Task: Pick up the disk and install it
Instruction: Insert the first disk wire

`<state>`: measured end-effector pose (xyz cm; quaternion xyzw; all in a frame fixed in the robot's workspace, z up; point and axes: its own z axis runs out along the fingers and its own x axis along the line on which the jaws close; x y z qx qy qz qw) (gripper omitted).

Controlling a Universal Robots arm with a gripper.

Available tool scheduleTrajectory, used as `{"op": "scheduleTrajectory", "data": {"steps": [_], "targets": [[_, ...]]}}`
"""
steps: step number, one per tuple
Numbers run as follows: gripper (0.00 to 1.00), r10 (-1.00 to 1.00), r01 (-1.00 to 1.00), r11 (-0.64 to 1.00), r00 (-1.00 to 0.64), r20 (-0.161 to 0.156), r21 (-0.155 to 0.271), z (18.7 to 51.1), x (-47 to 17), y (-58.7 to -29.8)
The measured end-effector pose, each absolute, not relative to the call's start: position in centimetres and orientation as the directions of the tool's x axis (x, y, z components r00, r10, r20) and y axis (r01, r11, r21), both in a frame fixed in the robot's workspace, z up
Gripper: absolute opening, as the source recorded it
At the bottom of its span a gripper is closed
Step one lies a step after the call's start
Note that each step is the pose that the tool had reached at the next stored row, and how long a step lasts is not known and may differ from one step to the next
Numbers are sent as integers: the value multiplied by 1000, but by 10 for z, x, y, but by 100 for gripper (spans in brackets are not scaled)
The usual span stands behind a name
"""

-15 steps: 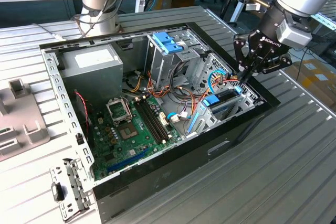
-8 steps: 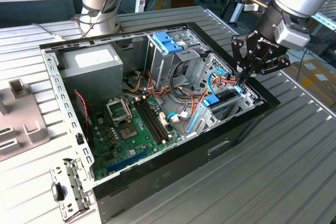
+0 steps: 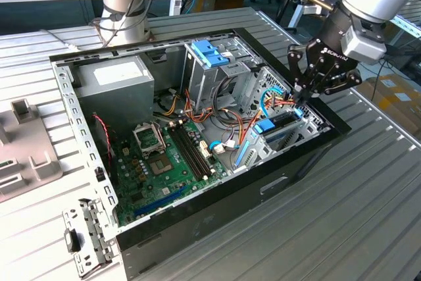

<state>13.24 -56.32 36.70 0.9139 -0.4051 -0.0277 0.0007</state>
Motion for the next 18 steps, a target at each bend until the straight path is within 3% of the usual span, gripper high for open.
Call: {"op": "scheduleTrajectory", "data": {"steps": [18], "targets": [[18,-837,-837,-546,545,-50,24,365,127,-563]]}}
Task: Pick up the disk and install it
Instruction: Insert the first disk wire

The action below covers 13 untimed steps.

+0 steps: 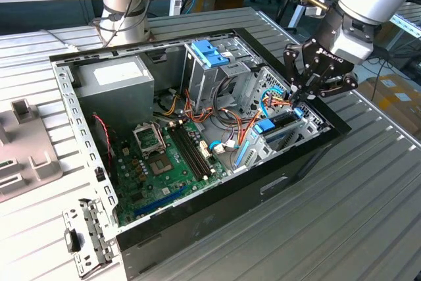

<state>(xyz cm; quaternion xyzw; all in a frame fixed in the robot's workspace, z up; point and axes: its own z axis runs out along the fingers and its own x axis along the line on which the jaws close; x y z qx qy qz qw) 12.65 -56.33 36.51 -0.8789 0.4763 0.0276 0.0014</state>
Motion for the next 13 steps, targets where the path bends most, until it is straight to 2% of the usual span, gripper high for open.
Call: {"op": "scheduleTrajectory", "data": {"steps": [13], "targets": [[18,-884,-884,-467,465,-50,24,363,125,-563]]}}
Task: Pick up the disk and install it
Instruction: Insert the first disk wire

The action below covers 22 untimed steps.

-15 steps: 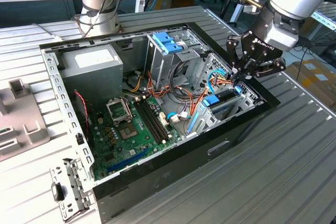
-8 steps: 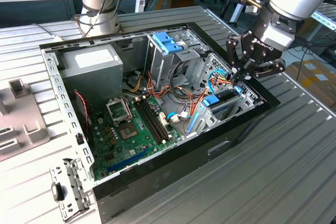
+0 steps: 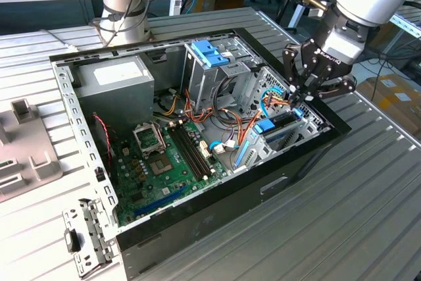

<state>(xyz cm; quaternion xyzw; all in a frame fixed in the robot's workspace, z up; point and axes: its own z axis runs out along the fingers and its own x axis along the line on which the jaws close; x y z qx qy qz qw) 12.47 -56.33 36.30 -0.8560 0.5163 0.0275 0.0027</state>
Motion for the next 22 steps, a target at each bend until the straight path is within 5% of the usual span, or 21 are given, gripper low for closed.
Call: {"op": "scheduleTrajectory", "data": {"steps": [22], "targets": [[18,-937,-937,-348,347,-50,24,359,119,-563]]}}
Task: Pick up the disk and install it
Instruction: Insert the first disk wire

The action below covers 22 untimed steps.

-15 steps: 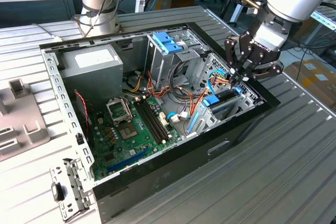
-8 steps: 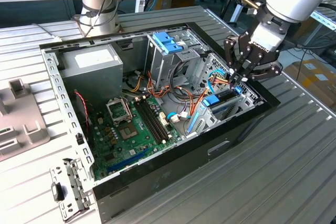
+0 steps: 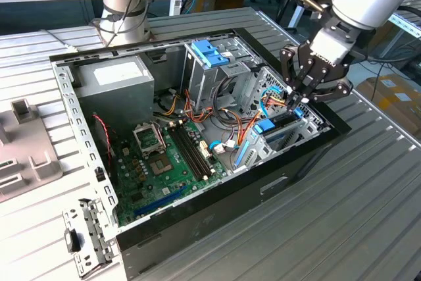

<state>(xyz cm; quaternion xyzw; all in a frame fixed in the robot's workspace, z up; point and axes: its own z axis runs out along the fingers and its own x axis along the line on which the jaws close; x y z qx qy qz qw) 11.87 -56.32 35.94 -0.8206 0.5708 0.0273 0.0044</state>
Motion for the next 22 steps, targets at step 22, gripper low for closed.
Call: {"op": "scheduleTrajectory", "data": {"steps": [22], "targets": [[18,-970,-970,-241,239,-50,24,355,118,-563]]}}
